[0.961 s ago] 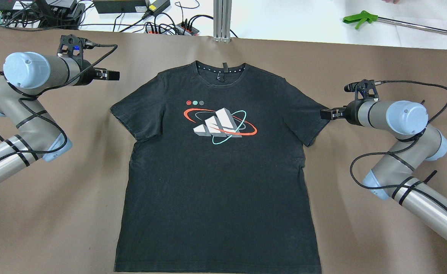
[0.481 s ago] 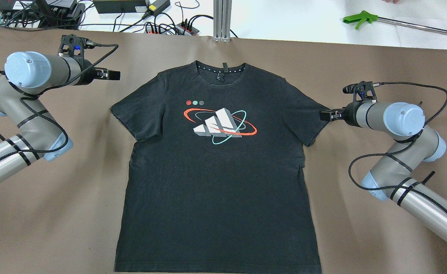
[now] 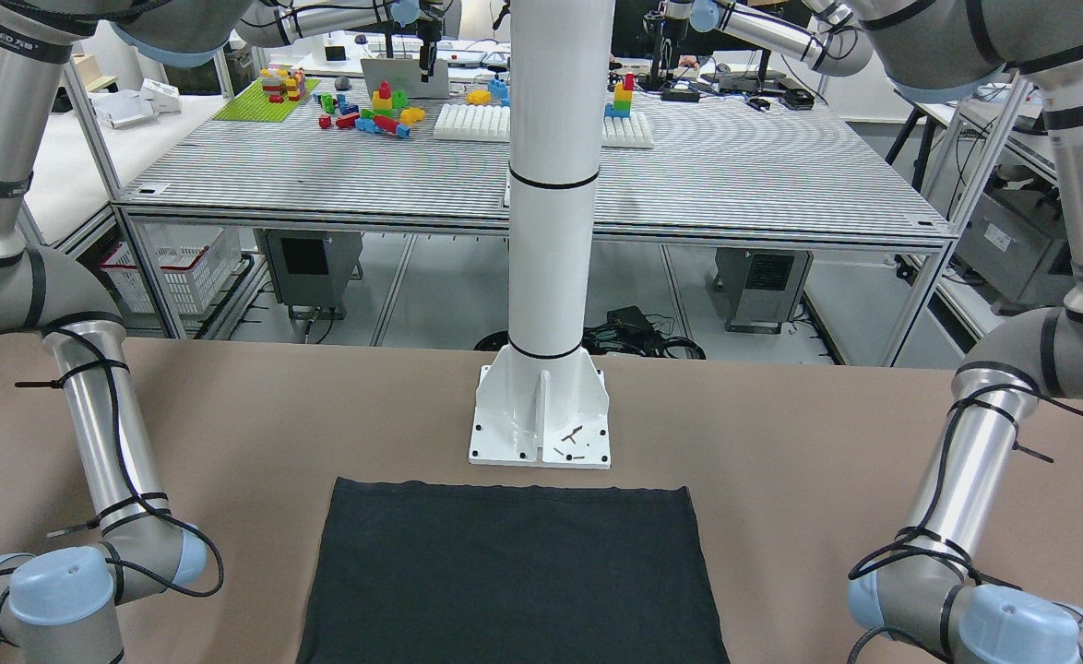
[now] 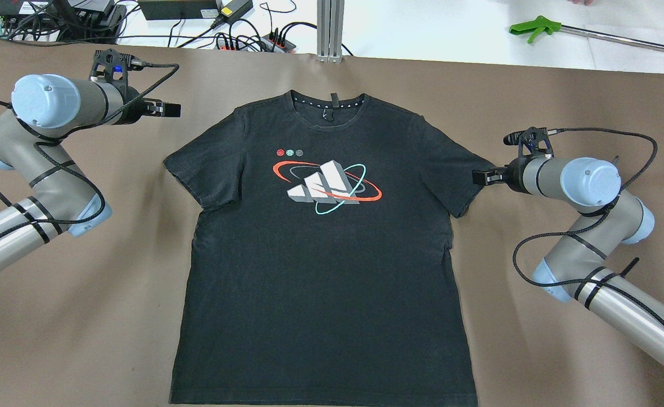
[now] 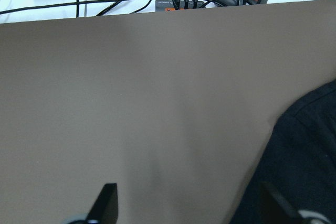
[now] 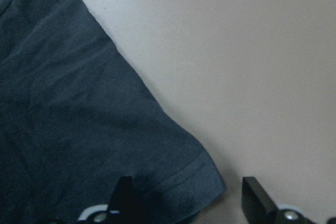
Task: Fold clothes
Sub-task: 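Move both grippers in toward the shirt's sleeves, then grasp the sleeve nearest the right gripper and fold it inward over the chest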
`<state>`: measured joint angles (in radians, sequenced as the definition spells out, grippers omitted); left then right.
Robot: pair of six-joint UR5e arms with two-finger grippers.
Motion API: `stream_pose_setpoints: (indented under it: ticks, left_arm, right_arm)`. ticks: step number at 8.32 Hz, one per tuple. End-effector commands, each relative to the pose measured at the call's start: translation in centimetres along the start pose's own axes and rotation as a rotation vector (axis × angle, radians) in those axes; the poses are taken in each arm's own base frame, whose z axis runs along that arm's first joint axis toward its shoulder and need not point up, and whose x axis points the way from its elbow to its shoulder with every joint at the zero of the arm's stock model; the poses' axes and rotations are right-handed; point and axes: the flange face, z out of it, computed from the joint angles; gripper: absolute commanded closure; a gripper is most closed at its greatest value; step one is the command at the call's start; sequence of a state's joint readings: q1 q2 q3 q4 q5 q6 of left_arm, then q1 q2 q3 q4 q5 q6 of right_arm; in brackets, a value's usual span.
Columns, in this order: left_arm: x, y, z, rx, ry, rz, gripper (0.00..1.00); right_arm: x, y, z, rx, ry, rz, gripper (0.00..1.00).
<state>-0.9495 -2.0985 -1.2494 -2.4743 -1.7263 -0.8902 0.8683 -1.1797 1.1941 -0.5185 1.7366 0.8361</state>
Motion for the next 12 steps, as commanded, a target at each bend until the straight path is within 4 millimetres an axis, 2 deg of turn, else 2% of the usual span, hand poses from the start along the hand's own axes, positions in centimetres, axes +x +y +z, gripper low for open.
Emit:
stream_pose_setpoints:
  ticks: [1,3,5,6,7,8,9,10,11,12]
  left_arm:
    - [0.2,-0.2,-0.2,0.004,0.006,-0.008,0.06]
    - [0.2,-0.1,-0.1,0.003,0.005,-0.008,0.06]
    - [0.2,-0.4,-0.4,0.01,0.007,-0.011,0.06]
    - [0.3,-0.6,-0.5,0.013,0.011,-0.011,0.06]
    - [0.2,-0.5,-0.5,0.013,0.009,-0.011,0.06]
    - [0.1,-0.5,-0.5,0.012,0.005,-0.012,0.06]
    - [0.1,-0.4,-0.4,0.012,0.005,-0.01,0.06]
    - [0.0,-0.4,-0.3,0.009,0.002,-0.01,0.06]
    - [-0.1,-0.2,-0.1,0.007,-0.002,-0.007,0.06]
    - [-0.3,-0.3,0.0,0.02,-0.017,-0.006,0.06]
  right_arm:
    - [-0.8,-0.5,-0.2,0.005,-0.015,0.023,1.0]
    - [-1.3,-1.2,-0.5,0.004,-0.032,0.057,1.0]
    - [-2.6,-3.2,-2.8,-0.005,-0.105,0.065,1.0]
    - [-3.1,-4.8,-3.6,-0.01,-0.129,0.069,1.0]
    - [-5.0,-7.0,-4.9,-0.014,-0.153,0.086,1.0]
    - [-7.6,-9.1,-5.7,-0.016,-0.154,0.097,1.0]
    - [-9.1,-10.4,-6.3,-0.008,-0.159,0.106,1.0]
    - [-10.7,-10.6,-6.3,-0.008,-0.175,0.145,1.0]
    - [-13.3,-10.6,-6.1,-0.011,-0.195,0.192,1.0]
    - [-17.1,-9.3,-5.3,0.008,-0.203,0.196,1.0]
